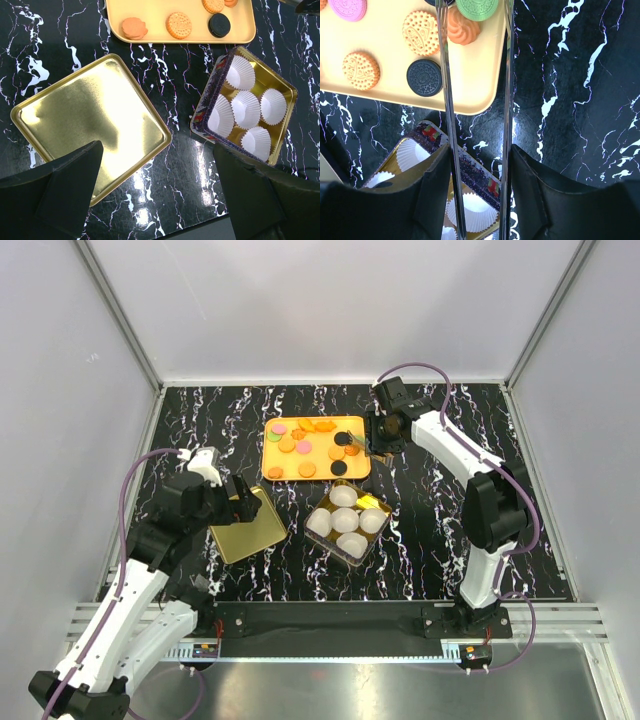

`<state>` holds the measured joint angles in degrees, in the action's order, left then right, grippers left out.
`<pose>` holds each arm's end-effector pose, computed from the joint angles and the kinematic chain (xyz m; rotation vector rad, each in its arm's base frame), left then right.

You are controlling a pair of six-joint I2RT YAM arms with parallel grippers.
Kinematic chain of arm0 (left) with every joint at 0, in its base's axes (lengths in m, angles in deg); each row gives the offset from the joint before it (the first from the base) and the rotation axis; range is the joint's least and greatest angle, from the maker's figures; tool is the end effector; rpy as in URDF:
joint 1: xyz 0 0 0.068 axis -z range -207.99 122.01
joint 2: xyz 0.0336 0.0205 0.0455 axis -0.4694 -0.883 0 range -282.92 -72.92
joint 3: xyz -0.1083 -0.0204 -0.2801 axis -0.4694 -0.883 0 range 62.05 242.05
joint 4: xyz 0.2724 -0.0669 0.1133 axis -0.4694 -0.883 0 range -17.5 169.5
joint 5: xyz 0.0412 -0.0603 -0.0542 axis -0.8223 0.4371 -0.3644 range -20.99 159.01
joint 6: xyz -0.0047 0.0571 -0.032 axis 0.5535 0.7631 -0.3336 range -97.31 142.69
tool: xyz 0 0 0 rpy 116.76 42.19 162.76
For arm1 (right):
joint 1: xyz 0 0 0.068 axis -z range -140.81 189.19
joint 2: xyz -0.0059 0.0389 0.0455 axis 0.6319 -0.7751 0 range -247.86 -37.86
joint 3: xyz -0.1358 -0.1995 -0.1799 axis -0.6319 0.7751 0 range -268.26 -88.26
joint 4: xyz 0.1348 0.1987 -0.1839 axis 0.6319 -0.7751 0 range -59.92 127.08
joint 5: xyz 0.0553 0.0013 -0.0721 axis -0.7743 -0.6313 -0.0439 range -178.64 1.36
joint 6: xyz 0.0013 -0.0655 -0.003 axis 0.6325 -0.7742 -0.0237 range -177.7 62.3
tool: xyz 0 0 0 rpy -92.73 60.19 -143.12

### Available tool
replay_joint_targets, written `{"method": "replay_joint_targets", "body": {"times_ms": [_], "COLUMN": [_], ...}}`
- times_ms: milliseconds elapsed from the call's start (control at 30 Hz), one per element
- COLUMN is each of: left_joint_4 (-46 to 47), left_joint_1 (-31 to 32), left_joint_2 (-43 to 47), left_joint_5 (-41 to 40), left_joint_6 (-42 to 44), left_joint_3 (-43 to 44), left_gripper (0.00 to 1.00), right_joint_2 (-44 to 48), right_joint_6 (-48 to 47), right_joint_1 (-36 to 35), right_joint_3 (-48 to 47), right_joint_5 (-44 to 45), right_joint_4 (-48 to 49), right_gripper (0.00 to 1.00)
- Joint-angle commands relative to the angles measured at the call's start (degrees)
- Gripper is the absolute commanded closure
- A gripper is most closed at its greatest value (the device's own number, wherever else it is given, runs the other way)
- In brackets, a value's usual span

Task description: Pack the cookies

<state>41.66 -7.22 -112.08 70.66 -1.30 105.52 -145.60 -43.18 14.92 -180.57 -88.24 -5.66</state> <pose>0.1684 -0.0656 0.3106 -0.0447 2.1950 -0.4782 0.4280 0.1925 0.2671 -0.2188 2.5961 0.2380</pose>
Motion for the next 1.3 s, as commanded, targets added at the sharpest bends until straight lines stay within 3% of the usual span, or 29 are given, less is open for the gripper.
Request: {"method": "replay_joint_targets", "body": {"times_ms": [0, 667, 967, 1267], "left_joint_4": [1.55, 1.37, 1.37, 1.37], "left_joint_1": [0.06, 0.06, 0.06, 0.06], "left_joint_2": [0.13, 0.48, 0.40, 0.40], "left_joint_5": [-0.16, -0.60, -0.60, -0.86], "left_joint_6": [-0.01, -0.09, -0.09, -0.18], "left_joint_3": [-0.04, -0.04, -0.04, -0.13], "left_gripper": [0.01, 0.01, 0.01, 0.01], "right_joint_2": [0.43, -1.77, 0.25, 4.12], "right_joint_6": [-0.38, 0.94, 1.30, 1.03], "right_joint_1": [-0.07, 0.10, 0.45, 0.45], "right_joint_3": [-1.47, -1.03, -1.37, -2.61], "right_joint_5": [0.30, -0.23, -0.32, -0.14], "right_joint_4": [0.73, 1.34, 1.87, 1.08], "right_gripper": [0.44, 0.49, 0.60, 0.61]}}
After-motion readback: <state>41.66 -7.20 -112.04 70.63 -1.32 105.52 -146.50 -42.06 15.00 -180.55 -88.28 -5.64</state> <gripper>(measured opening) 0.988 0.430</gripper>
